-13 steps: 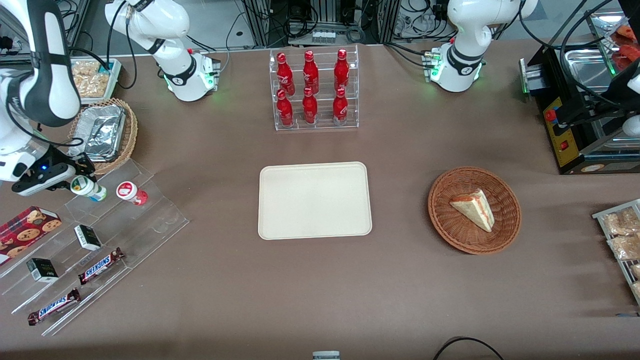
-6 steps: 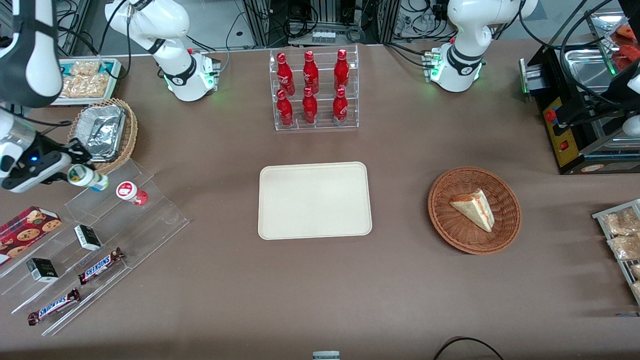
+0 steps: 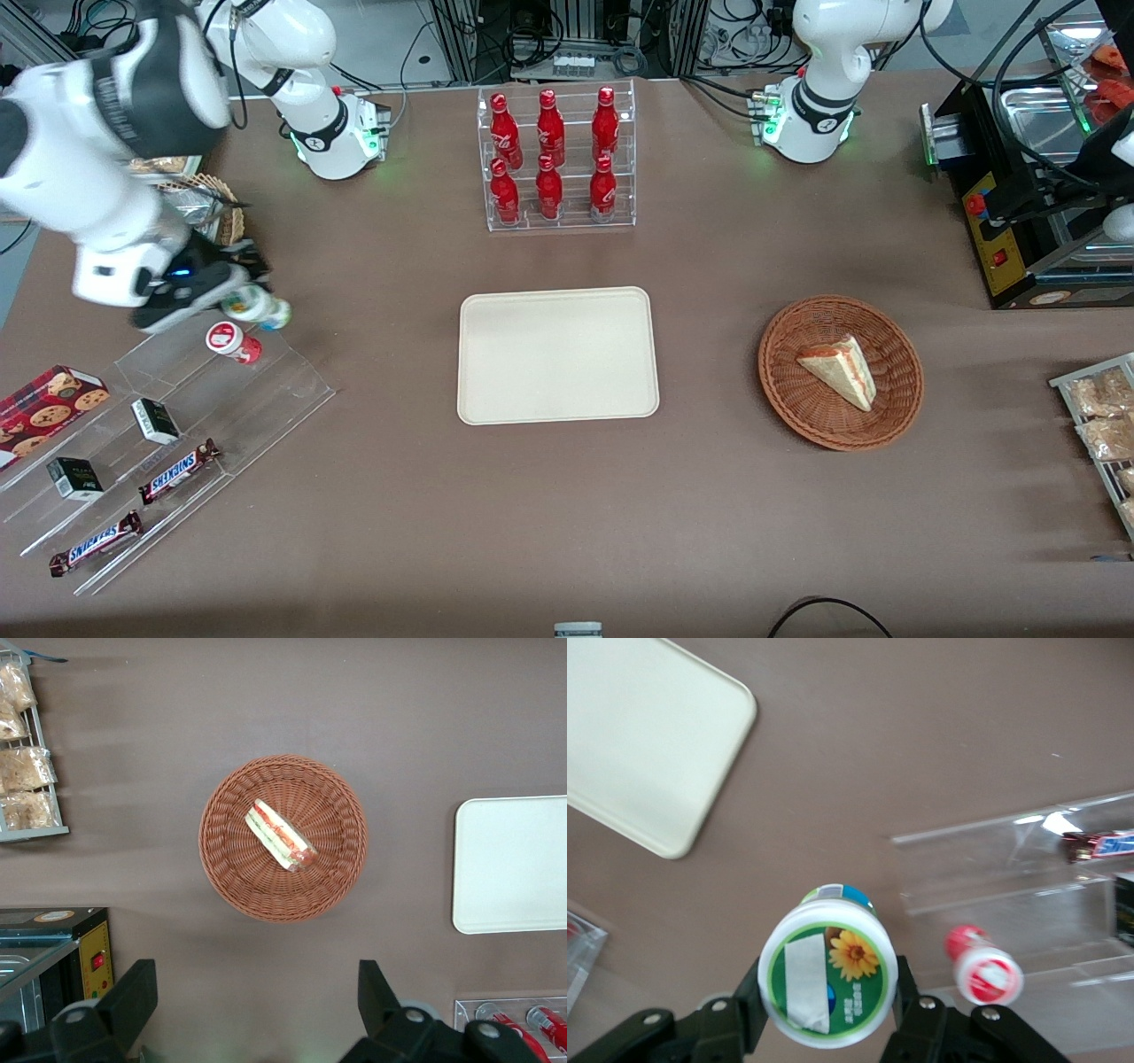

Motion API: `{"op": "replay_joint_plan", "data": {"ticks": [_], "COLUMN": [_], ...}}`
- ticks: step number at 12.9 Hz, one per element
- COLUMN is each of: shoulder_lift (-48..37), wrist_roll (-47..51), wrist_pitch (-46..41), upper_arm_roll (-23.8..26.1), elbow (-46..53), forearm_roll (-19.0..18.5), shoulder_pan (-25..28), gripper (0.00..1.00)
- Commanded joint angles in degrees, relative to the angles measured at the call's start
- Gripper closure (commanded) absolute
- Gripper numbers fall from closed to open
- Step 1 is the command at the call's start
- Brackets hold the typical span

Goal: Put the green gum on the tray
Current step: 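Carry the held cup over the cream tray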

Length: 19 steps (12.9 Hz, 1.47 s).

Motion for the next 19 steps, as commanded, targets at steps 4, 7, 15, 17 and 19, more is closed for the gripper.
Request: {"op": "replay_joint_plan", "data": {"ticks": [4,7,15,17,19], "shoulder_lift": [9.0,15.2,34.9,38.6,40.2], "wrist_roll": [24.3,37.0,70.7,74.5,78.3], "wrist_pitch": [4.6,12.6,23.3,23.9,25.2], "upper_arm_roll": [12.3,12.7,12.6,12.2,12.2], "elbow": [4.9,4.9,11.2,12.6,12.9], "forearm_roll": [3.3,-0.5,-23.0,-25.7,-29.4], "shoulder_pan": [2.1,9.9,24.5,26.4,26.9], "gripper": [1.0,1.0,1.0,1.0,1.0]}}
